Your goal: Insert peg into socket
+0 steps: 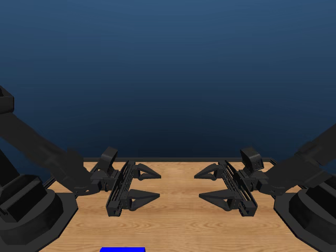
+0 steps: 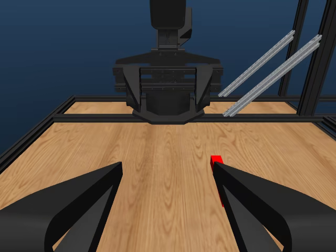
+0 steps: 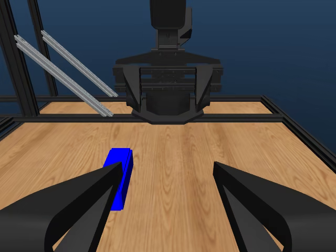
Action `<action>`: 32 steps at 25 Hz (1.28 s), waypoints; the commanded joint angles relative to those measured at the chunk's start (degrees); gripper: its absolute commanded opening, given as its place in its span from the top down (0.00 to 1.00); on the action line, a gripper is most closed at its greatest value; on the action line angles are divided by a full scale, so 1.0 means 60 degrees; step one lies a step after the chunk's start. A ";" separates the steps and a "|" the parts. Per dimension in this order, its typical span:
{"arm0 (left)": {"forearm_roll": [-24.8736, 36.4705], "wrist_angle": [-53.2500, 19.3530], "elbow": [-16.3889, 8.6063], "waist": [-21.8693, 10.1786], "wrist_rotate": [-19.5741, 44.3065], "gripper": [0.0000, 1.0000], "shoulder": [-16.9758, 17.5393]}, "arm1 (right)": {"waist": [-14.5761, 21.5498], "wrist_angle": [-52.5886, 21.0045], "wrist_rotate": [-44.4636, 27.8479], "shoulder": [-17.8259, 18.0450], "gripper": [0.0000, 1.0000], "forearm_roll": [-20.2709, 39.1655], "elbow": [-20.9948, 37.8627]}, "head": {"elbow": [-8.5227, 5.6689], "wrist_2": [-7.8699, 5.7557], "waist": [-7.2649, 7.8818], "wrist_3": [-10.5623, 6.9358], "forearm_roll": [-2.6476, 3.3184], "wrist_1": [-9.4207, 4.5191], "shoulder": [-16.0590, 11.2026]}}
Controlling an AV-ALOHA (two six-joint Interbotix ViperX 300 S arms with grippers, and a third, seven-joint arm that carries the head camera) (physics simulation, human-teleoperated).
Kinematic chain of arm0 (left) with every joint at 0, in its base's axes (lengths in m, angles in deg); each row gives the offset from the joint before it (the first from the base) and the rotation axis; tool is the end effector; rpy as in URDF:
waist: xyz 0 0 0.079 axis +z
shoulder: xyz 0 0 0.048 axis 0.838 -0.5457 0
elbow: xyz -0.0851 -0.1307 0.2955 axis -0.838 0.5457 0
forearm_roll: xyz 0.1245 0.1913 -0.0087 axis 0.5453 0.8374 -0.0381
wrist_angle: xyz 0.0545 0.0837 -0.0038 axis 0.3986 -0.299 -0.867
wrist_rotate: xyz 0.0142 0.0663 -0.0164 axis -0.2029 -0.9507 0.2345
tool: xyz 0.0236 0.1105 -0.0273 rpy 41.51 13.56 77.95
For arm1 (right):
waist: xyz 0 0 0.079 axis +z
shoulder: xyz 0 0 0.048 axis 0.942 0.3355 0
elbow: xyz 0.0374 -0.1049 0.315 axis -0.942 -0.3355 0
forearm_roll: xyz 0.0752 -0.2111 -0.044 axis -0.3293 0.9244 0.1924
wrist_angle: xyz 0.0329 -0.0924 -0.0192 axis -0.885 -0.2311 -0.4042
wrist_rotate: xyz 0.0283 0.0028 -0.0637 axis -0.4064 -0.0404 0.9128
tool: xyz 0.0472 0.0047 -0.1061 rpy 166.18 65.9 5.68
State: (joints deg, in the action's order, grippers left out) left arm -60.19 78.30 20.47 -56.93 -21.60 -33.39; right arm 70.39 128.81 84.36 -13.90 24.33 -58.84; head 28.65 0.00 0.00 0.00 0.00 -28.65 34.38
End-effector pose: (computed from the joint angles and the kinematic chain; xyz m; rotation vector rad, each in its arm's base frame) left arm 0.4018 0.0000 0.1825 -0.0001 0.0251 0.0001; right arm 0.4018 0.0000 0.1826 0.0001 0.0249 0.0000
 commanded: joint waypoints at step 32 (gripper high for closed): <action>-0.4341 -0.4769 0.0965 -0.3787 0.1745 0.00 0.0817 | 0.2355 -0.2535 -0.0356 0.0345 0.00 -0.1884 0.1308 | -0.0611 0.0482 0.0386 0.0292 -0.0229 -0.2820 -0.0181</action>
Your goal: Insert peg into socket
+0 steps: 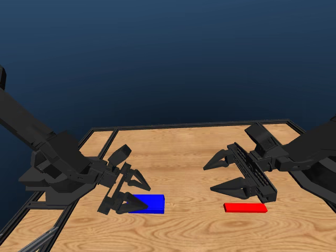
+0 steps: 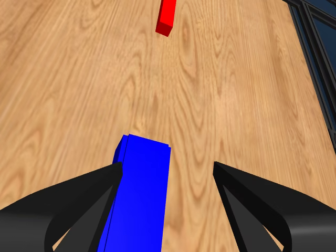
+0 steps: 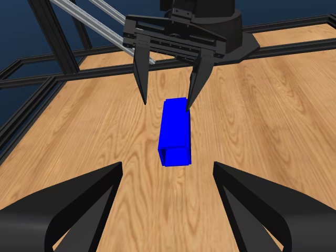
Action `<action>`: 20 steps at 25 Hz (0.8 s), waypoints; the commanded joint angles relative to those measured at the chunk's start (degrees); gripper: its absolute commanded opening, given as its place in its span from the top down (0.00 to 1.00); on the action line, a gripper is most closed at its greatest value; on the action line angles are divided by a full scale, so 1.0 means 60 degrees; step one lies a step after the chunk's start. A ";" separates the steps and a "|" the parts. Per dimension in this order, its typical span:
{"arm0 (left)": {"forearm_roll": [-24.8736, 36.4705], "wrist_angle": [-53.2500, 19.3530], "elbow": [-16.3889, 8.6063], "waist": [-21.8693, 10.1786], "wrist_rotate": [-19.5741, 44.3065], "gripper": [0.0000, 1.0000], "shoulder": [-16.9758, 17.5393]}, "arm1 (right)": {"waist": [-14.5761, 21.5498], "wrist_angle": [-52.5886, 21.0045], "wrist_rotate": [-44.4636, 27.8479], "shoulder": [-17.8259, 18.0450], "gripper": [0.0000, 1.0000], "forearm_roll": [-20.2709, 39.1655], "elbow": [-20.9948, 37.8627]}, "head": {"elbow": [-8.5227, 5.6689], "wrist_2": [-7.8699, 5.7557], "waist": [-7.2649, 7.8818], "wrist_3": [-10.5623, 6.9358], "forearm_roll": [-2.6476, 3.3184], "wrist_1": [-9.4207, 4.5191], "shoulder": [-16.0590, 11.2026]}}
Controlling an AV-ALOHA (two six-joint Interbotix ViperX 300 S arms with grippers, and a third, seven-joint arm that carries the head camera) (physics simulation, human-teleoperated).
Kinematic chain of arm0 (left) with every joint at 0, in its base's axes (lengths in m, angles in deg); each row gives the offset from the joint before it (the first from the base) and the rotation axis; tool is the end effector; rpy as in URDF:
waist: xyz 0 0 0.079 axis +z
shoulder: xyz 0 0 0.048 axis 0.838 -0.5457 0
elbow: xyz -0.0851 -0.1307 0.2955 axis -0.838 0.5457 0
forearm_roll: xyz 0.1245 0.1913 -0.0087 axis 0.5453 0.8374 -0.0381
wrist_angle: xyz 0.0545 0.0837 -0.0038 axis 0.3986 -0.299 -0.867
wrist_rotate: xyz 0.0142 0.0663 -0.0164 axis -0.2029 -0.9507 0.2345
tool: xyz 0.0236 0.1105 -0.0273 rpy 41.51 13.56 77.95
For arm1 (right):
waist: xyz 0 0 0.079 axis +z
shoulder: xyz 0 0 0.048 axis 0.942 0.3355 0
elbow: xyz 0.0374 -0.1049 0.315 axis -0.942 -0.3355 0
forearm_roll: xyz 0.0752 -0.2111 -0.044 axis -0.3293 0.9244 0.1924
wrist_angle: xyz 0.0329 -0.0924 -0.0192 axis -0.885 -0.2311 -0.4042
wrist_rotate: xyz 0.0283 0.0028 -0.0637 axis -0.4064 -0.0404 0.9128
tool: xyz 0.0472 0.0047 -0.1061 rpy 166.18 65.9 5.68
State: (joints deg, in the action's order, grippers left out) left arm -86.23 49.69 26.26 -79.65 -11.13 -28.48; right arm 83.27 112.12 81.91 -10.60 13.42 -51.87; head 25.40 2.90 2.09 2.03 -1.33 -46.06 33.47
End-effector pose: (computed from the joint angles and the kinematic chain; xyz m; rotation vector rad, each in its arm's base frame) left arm 0.3234 -0.0967 0.0859 -0.4100 0.5934 -0.0250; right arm 0.4244 0.0748 0.1494 0.1481 0.2668 0.0823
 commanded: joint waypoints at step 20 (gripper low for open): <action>-0.0792 0.0934 -0.0235 -0.0905 0.0408 1.00 -0.1936 | 0.0866 -0.1044 -0.0590 -0.0400 0.00 -0.1442 -0.1093 | -0.0022 -0.0199 -0.0099 -0.0741 0.0109 0.0094 -0.0047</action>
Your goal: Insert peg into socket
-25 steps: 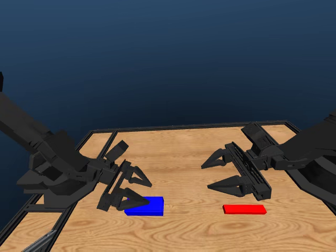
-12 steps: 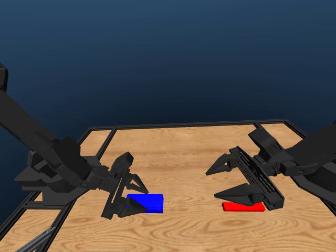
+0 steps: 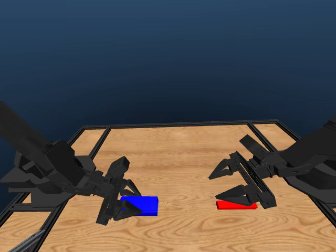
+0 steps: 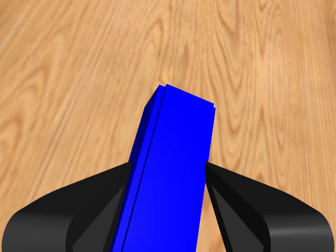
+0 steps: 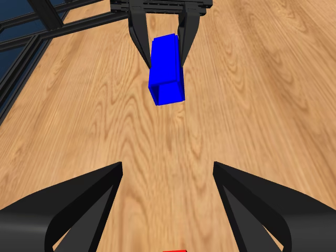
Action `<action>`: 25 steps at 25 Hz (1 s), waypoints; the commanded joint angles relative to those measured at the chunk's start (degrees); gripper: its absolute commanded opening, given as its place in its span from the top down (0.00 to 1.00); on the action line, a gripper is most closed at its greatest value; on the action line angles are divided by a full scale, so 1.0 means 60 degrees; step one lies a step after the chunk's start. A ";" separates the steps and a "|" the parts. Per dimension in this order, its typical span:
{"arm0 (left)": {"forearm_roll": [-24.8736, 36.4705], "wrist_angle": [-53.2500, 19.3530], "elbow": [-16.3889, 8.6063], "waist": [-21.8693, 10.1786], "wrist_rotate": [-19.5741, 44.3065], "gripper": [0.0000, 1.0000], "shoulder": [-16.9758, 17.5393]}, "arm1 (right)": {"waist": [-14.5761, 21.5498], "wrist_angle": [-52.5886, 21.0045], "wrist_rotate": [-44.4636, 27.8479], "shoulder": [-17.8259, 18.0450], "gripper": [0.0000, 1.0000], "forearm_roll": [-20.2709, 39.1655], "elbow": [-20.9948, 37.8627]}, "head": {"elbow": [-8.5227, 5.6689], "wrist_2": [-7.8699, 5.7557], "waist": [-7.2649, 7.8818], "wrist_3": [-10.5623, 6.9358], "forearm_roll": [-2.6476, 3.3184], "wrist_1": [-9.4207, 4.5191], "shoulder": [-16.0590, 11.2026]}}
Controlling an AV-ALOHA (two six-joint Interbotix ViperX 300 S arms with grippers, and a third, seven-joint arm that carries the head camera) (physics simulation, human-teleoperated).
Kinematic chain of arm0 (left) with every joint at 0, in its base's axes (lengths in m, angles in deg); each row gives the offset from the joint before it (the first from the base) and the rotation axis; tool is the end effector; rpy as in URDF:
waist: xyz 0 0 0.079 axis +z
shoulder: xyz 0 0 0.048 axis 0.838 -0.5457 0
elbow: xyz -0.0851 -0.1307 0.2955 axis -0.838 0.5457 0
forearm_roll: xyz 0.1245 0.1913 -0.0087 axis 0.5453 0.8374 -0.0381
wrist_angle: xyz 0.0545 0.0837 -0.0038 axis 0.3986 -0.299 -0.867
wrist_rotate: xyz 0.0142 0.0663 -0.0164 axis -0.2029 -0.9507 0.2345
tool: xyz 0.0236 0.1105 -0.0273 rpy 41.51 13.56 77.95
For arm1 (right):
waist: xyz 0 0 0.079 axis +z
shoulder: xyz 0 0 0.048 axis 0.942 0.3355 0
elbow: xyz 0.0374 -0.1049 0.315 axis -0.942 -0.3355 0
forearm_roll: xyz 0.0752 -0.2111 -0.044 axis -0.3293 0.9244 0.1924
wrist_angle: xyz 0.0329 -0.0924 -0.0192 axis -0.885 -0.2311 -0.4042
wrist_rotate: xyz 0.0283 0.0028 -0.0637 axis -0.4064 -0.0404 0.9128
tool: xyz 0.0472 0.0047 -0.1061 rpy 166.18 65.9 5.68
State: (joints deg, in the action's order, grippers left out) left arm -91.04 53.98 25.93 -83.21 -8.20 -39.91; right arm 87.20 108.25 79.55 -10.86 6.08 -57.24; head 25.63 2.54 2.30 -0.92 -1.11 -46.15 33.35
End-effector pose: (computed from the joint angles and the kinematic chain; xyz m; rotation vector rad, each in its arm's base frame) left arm 0.3151 -0.1020 0.0304 -0.4257 0.7040 0.0592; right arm 0.3854 0.0823 0.1038 0.2444 0.4356 0.0402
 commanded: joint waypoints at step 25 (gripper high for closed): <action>0.0415 -0.0227 -0.0377 0.0387 -0.1511 1.00 0.1628 | 0.1527 -0.0721 -0.1678 0.1167 1.00 -0.1147 -0.1108 | -0.0025 -0.0439 -0.0845 -0.0391 0.0356 -0.0113 0.0013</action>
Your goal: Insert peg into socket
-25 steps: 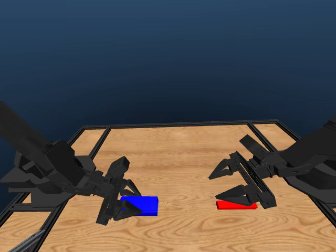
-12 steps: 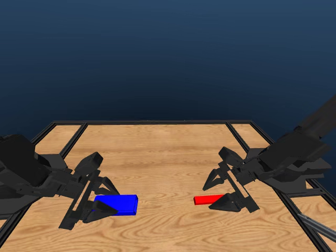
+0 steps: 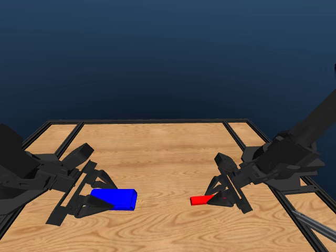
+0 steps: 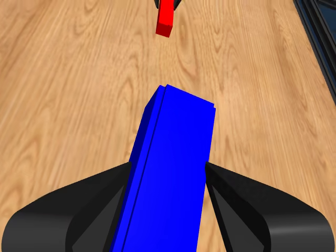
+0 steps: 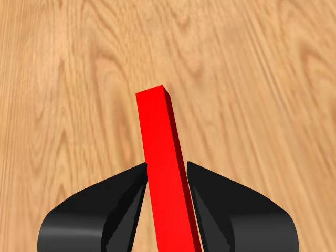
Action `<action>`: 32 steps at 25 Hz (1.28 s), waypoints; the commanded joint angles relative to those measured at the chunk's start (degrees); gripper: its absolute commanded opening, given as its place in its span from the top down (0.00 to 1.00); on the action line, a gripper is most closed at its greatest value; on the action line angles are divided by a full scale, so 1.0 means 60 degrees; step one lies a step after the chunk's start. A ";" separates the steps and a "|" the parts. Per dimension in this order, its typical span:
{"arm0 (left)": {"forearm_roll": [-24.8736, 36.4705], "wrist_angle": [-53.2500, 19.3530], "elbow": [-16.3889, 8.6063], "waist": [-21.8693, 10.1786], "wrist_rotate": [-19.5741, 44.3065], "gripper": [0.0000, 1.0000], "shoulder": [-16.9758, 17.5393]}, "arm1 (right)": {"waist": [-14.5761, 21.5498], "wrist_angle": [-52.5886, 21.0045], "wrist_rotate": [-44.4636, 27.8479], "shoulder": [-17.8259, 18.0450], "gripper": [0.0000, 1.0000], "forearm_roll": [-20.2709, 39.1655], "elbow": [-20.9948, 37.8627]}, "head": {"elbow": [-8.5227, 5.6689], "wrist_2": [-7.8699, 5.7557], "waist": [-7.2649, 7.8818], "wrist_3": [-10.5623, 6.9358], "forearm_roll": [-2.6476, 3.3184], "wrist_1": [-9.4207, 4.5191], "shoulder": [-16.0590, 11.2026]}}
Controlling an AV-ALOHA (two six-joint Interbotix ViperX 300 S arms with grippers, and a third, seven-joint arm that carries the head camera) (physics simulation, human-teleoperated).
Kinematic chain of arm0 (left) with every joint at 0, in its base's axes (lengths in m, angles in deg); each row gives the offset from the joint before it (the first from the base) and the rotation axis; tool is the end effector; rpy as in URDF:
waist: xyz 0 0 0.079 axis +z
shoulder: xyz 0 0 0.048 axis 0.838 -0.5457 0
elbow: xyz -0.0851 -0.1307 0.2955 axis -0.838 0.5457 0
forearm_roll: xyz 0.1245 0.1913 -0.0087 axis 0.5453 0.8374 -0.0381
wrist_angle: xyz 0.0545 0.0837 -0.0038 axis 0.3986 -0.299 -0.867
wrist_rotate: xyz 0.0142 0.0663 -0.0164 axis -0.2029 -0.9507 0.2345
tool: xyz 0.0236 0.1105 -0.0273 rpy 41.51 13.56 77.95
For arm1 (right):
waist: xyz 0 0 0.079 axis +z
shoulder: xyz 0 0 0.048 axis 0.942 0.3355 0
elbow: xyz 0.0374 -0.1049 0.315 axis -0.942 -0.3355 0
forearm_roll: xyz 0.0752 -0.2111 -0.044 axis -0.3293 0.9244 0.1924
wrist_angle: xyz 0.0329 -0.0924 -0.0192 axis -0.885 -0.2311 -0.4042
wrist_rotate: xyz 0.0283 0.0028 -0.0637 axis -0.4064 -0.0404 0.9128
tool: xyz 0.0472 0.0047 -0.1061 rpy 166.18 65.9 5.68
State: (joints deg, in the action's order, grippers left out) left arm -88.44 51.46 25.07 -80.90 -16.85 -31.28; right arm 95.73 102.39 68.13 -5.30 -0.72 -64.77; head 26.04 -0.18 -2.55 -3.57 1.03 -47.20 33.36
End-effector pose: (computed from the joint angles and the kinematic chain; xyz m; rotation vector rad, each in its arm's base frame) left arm 0.3297 -0.1017 0.0799 -0.3262 0.5905 -0.0384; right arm 0.3057 0.1035 0.0132 0.3929 0.7785 -0.0296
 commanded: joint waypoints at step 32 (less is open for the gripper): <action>0.0140 -0.0480 -0.1216 0.0334 -0.0869 1.00 0.0442 | -0.1919 -0.5504 0.0450 -0.0911 1.00 0.4083 0.4868 | 0.0058 0.0285 0.0782 0.0224 -0.0320 -0.0242 0.0037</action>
State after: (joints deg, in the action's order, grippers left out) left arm -90.06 48.35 18.92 -79.72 -23.12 -29.43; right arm 84.32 71.03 73.20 -11.02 22.28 -37.42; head 26.87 1.58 1.81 -2.09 -0.83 -49.14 33.36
